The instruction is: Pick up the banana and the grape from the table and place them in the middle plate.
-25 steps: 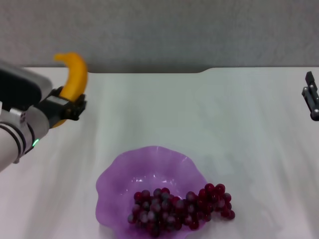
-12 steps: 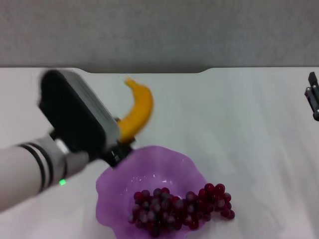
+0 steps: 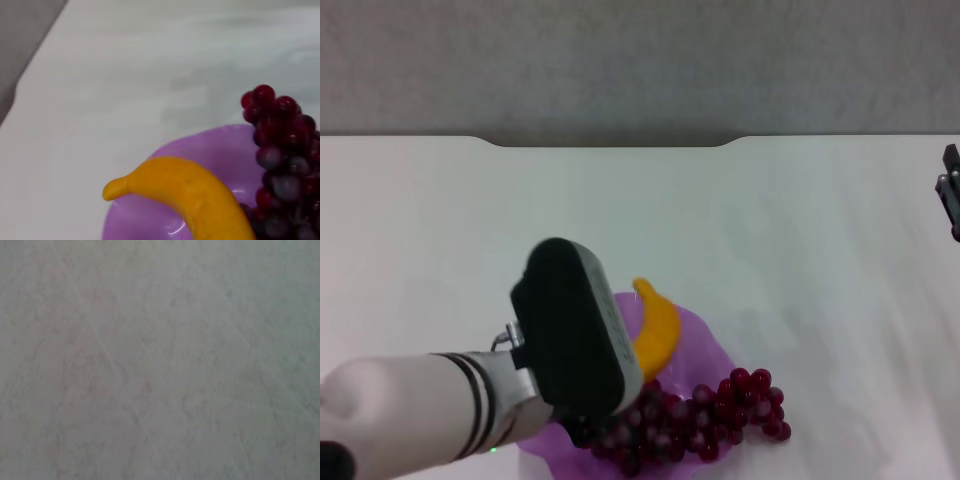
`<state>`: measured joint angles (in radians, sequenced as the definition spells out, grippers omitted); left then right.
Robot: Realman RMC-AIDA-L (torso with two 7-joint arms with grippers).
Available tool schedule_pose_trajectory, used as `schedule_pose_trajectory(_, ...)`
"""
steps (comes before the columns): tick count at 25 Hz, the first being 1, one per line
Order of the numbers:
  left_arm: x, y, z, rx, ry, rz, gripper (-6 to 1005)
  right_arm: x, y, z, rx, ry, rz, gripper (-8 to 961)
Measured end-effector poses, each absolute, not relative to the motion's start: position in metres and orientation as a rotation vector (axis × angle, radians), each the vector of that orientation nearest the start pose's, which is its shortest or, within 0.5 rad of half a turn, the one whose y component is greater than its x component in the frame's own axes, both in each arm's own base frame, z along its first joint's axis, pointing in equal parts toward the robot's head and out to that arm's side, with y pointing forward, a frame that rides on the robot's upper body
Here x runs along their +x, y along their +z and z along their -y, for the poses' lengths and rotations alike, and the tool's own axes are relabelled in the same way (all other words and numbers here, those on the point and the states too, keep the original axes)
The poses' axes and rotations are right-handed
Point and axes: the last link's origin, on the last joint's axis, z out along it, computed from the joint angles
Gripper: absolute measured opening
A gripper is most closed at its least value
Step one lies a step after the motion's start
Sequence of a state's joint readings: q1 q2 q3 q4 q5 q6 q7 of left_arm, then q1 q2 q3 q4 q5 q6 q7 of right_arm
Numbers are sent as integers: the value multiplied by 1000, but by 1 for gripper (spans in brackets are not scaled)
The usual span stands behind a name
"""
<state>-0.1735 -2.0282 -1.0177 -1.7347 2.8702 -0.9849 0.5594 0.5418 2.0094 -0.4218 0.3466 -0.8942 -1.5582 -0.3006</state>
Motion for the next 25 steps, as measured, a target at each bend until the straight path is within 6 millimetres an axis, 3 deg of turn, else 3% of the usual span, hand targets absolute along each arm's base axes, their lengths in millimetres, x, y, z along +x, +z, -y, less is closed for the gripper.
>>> schedule_pose_trajectory(6, -161, -82, -272, -2583, 457, 47, 622, 309, 4, -312, -1484, 564, -159, 700)
schedule_pose_trajectory(19, -153, -81, -276, -2576, 434, 69, 650, 311, 6, -311, -1469, 561, -166, 700)
schedule_pose_trajectory(21, -152, -81, -276, -2575, 430, 68, 874, 311, 6, -310, -1466, 559, -169, 700)
schedule_pose_trajectory(25, -142, -72, -276, -2556, 376, 51, 879, 312, 6, -310, -1466, 557, -171, 700)
